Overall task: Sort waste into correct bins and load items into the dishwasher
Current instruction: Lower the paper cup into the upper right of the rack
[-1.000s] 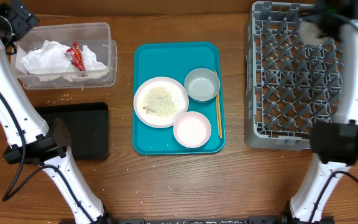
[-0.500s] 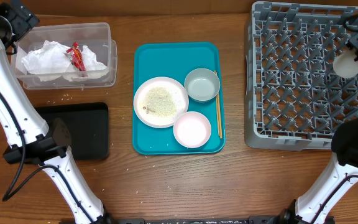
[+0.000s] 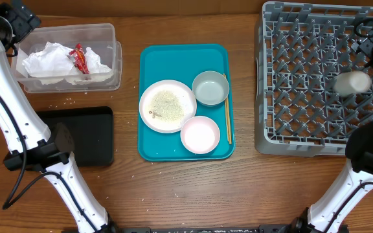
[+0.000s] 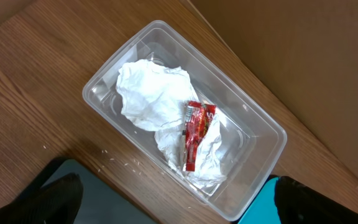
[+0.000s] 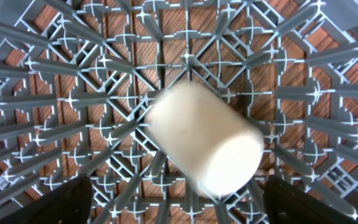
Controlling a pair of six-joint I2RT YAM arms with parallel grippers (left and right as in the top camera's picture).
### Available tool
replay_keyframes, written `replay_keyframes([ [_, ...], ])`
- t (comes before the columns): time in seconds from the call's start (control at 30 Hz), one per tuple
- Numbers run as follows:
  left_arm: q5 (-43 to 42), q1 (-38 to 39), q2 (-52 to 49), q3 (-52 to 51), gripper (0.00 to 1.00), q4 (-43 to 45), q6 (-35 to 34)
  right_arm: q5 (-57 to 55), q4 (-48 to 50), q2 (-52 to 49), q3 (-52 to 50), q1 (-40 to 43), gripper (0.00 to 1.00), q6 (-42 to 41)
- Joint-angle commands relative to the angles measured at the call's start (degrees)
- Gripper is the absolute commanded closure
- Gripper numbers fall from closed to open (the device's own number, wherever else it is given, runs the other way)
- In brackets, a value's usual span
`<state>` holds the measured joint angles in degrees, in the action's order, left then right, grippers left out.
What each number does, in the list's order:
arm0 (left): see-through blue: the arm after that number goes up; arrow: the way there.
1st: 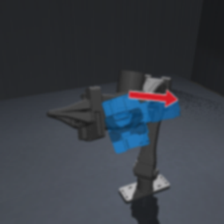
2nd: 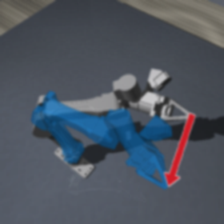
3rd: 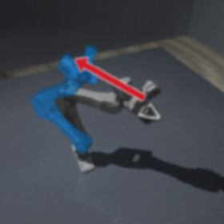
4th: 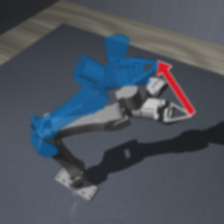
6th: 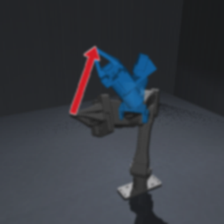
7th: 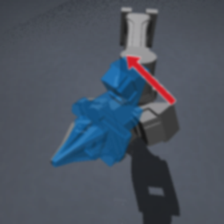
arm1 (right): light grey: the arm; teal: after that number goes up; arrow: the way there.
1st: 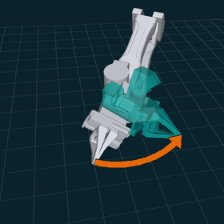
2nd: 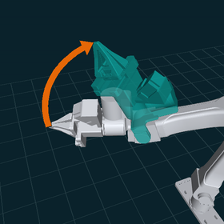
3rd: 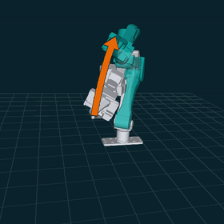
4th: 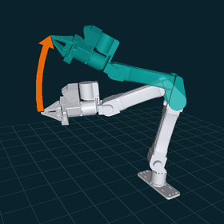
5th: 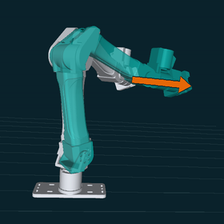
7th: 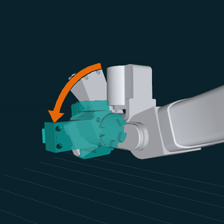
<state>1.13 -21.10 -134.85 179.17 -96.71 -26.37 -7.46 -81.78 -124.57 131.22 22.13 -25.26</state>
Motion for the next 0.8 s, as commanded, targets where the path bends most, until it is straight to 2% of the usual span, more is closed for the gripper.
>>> replay_keyframes([
  [0.0,0.4,-0.2,0.2,0.1,0.00,-0.1,1.3,1.8,0.0,0.9,0.0,0.0,0.09,0.3],
  [0.1,0.4,-0.2,0.2,0.1,0.00,-0.1,1.3,6.7,0.0,1.0,0.1,-0.2,0.04,3.3],
  [0.3,0.4,-0.2,0.2,0.1,0.00,-0.1,1.3,10.1,-0.4,1.1,0.1,-4.0,0.04,5.7],
  [0.37,0.4,-0.2,0.2,0.1,0.00,-0.1,1.3,7.8,-0.2,1.1,0.1,-6.1,0.03,6.4],
  [0.47,0.4,-0.2,0.2,0.1,0.00,-0.1,1.3,-4.2,-0.4,1.1,0.1,-8.3,0.02,2.6],
  [0.57,0.4,-0.2,0.2,0.1,0.00,-0.1,1.3,-13.1,-1.0,1.1,0.1,-8.1,0.14,-2.9],
  [0.7,0.4,-0.2,0.2,0.1,0.00,-0.1,1.3,-13.0,-2.5,1.1,0.1,-3.5,0.37,-5.8],
  [0.77,0.4,-0.2,0.2,0.1,0.00,-0.1,1.3,-9.4,-2.8,1.1,0.1,0.0,0.50,-6.2],
])
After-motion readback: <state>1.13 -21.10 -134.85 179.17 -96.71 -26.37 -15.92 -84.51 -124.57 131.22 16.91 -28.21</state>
